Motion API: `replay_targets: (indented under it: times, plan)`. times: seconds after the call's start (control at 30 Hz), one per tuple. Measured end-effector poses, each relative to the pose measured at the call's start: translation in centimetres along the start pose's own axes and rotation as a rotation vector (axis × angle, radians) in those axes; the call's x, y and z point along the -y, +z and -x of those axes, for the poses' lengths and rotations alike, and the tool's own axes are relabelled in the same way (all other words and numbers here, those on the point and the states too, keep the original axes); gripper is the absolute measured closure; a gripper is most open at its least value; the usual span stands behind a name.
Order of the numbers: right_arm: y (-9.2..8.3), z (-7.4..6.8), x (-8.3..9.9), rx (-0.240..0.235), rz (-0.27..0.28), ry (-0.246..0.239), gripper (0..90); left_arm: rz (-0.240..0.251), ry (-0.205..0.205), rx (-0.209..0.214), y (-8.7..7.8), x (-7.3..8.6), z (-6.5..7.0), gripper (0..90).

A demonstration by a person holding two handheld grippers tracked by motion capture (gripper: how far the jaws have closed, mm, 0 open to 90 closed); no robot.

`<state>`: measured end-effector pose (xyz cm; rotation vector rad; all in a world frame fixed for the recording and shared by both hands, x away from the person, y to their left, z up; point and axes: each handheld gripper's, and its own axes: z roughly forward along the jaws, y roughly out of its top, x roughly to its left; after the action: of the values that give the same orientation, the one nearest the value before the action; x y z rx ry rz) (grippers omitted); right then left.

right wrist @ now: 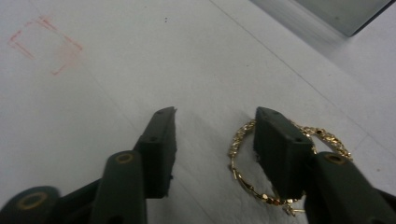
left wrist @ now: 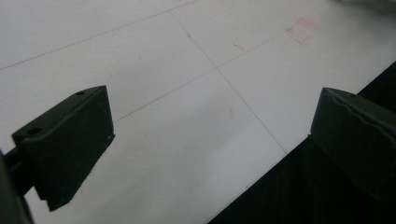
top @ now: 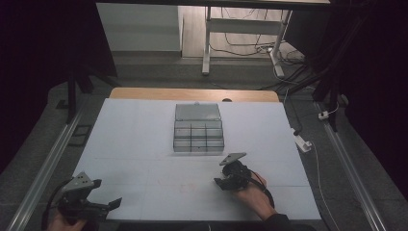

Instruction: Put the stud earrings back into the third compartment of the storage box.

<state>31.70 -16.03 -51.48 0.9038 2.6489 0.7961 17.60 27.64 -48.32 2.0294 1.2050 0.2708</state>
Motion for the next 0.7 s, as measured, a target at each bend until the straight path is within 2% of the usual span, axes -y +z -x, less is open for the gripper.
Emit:
replay_targets:
  times: [0.13,0.2,0.33,0.47,0.7]
  plan:
    - [0.0,0.3,-0.2,0.012,-0.010,0.015,61.7,0.000,0.002,0.001,0.0,0.0,0.0,0.0]
    - [0.0,0.7,-0.3,0.014,-0.015,0.037,71.4,-0.001,0.004,0.003,0.0,-0.1,0.0,0.0]
    - [0.0,1.0,-0.4,0.024,-0.032,0.048,84.4,-0.001,0.005,0.004,0.1,-0.1,0.0,0.0]
    - [0.0,1.1,-0.6,0.025,-0.058,0.047,87.3,-0.001,0.006,0.005,0.1,-0.1,0.0,0.0]
    - [-0.1,1.3,-0.7,0.016,-0.049,0.040,87.6,-0.005,0.009,0.005,0.1,-0.1,0.0,0.0]
